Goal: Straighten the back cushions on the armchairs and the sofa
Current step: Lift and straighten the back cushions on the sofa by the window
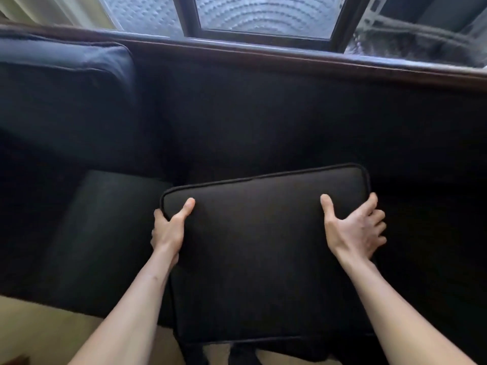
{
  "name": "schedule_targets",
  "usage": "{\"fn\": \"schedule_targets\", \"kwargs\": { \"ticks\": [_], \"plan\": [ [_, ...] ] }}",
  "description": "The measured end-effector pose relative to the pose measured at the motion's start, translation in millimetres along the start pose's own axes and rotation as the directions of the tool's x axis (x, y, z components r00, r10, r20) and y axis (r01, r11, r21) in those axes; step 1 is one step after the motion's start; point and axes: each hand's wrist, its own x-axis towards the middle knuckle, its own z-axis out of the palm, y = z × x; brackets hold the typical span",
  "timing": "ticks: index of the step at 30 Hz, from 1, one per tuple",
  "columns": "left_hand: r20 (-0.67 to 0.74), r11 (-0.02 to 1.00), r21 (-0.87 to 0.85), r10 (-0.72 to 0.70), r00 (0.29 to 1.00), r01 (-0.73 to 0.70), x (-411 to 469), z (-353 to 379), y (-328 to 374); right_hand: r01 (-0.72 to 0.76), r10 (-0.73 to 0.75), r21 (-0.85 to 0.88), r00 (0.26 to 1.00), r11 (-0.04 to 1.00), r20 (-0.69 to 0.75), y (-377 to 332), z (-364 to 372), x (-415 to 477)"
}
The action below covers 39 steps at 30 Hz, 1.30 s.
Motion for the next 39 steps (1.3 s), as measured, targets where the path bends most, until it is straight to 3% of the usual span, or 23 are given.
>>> {"fn": "schedule_targets", "kwargs": {
  "ticks": [5,9,12,15,18,21,23,25,27,30,33,37,39],
  "plan": [
    [-0.076,0.961,-0.25,0.101,0.992,-0.117,-15.1,-69.6,47.8,0.001,-0.001,0.283,1.0,0.959,0.0,-33.9,-41.8,-43.6],
    [-0.052,0.889,-0.434,0.138,0.989,-0.147,-21.6,-127.5,67.2,-0.005,0.01,0.535,1.0,0.845,-0.005,-49.2,-63.8,-90.4],
    [-0.112,0.86,-0.43,0.25,0.962,-0.273,-31.9,-151.3,58.3,-0.083,0.037,0.633,0.996,0.77,0.086,-48.1,-65.8,-128.6],
    [-0.062,0.852,-0.381,0.365,0.929,-0.36,-33.4,-178.2,40.0,-0.064,0.014,0.651,0.997,0.756,0.081,-47.5,-67.6,-163.0],
    [0.096,0.855,-0.123,0.515,0.852,-0.503,-24.0,-202.7,26.7,0.061,-0.052,0.519,0.998,0.852,-0.032,-50.5,-76.9,-179.6],
    [0.228,0.74,0.137,0.623,0.748,-0.659,-26.3,-211.4,30.0,0.294,-0.267,0.19,0.951,0.937,-0.155,-55.4,-85.2,-180.6],
    [0.313,0.639,0.249,0.658,0.685,-0.728,-28.0,-212.3,33.6,0.492,-0.496,-0.07,0.866,0.868,-0.067,-62.2,-89.7,-178.9],
    [0.45,0.568,0.316,0.615,0.647,-0.76,-25.9,-220.9,36.9,0.663,-0.644,-0.213,0.749,0.718,0.157,-75.0,-91.1,-181.6],
    [0.582,0.494,0.354,0.549,0.601,-0.794,-21.9,-234.2,35.9,0.762,-0.682,-0.264,0.647,0.591,0.341,-93.4,-87.3,-188.8],
    [0.638,0.349,0.436,0.53,0.558,-0.83,-17.8,-247.4,30.7,0.822,-0.694,-0.29,0.569,0.489,0.442,-126.6,-73.7,-207.8],
    [0.588,0.372,0.43,0.575,0.568,-0.822,-21.2,-247.8,23.4,0.837,-0.709,-0.309,0.547,0.452,0.446,-152.2,-59.0,-227.9],
    [0.552,0.581,0.281,0.553,0.624,-0.764,-36.8,-251.8,18.5,0.834,-0.733,-0.285,0.552,0.473,0.397,-152.3,-60.6,-242.2],
    [0.568,0.586,0.237,0.564,0.6,-0.775,-49.5,-256.6,23.6,0.833,-0.76,-0.253,0.553,0.492,0.342,-140.5,-71.2,-244.5]
  ]
}}
